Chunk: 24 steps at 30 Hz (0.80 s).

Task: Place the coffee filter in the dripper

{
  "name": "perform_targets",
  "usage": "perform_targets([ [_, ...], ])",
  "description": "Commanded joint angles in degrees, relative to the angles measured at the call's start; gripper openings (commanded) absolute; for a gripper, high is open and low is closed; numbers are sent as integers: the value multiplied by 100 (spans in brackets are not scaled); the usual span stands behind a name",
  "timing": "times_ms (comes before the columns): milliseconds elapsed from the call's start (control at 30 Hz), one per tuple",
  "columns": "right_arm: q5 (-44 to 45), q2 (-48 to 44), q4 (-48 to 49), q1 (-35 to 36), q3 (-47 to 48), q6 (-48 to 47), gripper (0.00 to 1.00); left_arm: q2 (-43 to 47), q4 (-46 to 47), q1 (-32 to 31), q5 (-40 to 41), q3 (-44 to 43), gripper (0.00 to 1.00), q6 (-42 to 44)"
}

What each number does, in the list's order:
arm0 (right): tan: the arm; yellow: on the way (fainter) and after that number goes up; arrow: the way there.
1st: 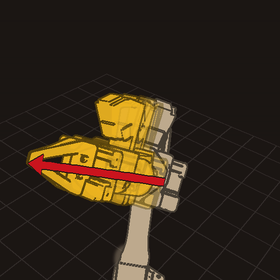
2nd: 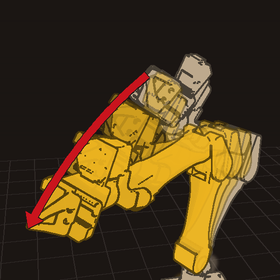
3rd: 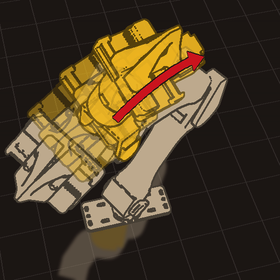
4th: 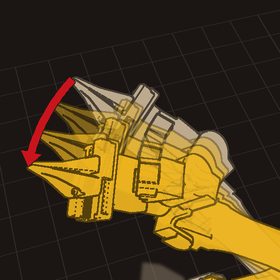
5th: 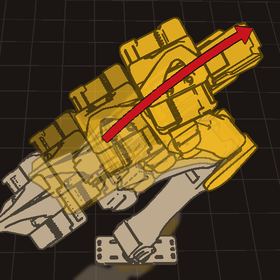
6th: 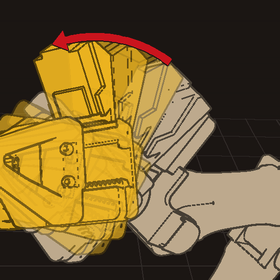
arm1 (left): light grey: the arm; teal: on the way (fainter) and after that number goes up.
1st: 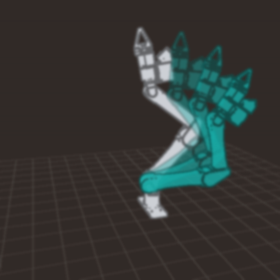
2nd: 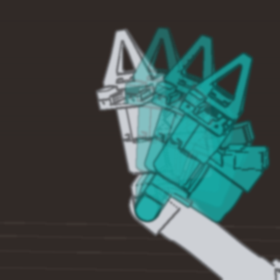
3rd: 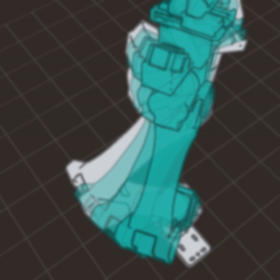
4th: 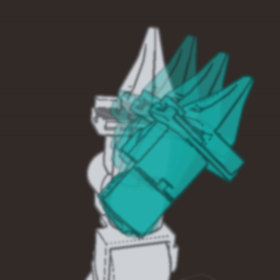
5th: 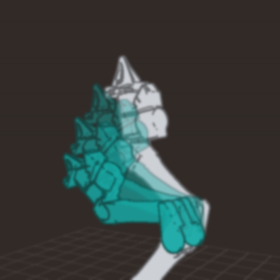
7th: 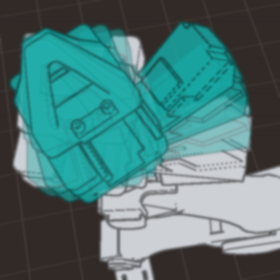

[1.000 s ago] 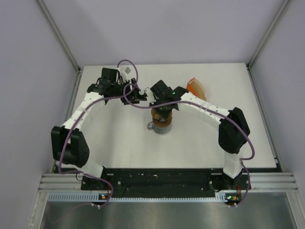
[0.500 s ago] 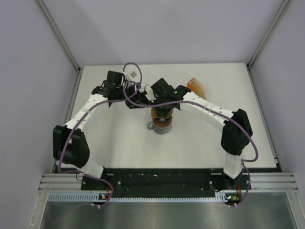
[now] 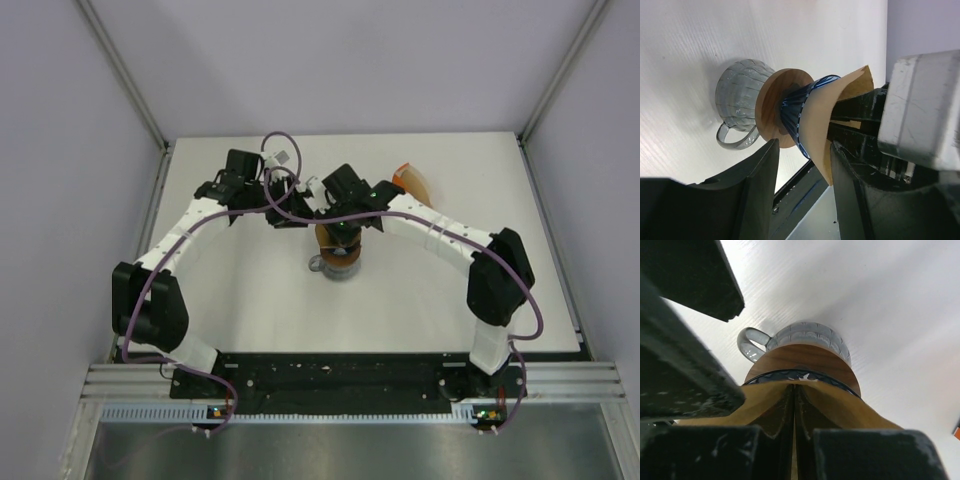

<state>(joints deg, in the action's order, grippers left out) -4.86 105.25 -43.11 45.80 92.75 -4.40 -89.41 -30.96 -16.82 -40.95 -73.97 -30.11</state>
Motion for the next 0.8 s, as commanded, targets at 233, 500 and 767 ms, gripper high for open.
perform_targets([
  [233, -331, -145, 629, -150, -416, 203, 0, 143, 283, -85, -168, 155, 51, 49],
  [500, -393, -145, 655, -150, -451, 203, 0, 11, 451, -252, 96, 287, 46, -4],
  [767, -375, -426, 655, -150, -372, 203, 0, -33, 451, -331, 236, 340, 27, 49],
])
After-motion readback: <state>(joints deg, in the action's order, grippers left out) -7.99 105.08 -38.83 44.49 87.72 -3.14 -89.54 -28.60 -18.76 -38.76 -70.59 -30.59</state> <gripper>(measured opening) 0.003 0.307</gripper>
